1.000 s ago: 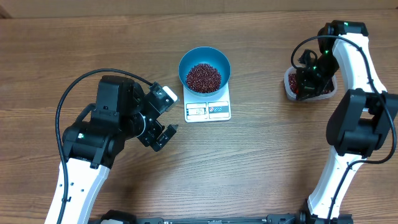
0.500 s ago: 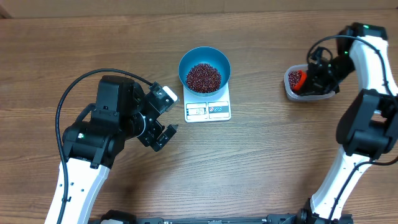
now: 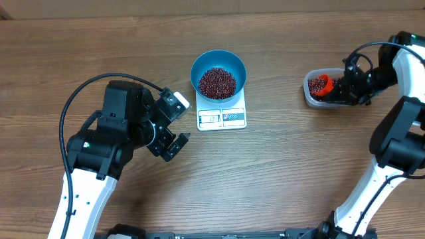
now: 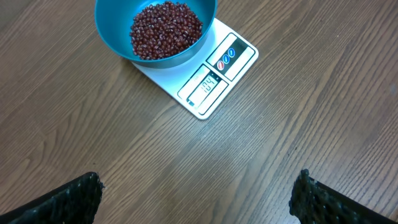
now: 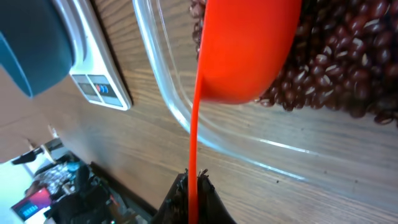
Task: Scoop item into bowl and weigh 150g on scale
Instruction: 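Dip the red scoop into the beans in the tub with the right gripper, then lift the filled scoop and carry it left toward the teal bowl, then tilt the red scoop with the right gripper to pour beans into the bowl, then move the empty red scoop right back above the bean tub, then lower the red scoop into the beans in the tub with the right gripper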
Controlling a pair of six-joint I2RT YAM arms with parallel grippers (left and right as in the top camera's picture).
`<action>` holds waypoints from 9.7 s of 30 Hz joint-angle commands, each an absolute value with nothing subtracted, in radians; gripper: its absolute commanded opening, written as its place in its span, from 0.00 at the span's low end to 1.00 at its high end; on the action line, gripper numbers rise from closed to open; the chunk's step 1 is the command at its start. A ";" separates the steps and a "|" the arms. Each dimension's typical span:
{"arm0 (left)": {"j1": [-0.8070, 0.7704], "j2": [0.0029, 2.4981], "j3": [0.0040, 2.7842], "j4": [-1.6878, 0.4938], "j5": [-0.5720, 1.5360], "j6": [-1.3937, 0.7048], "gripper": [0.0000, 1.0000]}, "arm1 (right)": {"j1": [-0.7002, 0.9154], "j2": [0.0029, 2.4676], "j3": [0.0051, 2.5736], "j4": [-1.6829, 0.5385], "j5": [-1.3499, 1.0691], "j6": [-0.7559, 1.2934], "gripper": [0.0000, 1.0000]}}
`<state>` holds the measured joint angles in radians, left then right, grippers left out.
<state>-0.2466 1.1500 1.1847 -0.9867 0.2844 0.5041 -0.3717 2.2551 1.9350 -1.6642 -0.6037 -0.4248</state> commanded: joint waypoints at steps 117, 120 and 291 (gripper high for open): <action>-0.242 1.152 1.207 -0.983 0.284 0.493 1.00 | 0.027 2.107 2.072 -1.476 -1.137 -0.134 0.04; -0.242 1.152 1.207 -0.983 0.284 0.493 1.00 | 0.037 2.107 2.072 -1.474 -1.137 -0.134 0.04; -0.242 1.152 1.207 -0.983 0.284 0.493 1.00 | -0.061 1.564 2.011 -1.694 -0.241 0.187 0.04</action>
<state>-0.2466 1.1503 1.1847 -0.9867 0.2844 0.5041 -0.0647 1.5490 2.0701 -1.6974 -0.2329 0.1719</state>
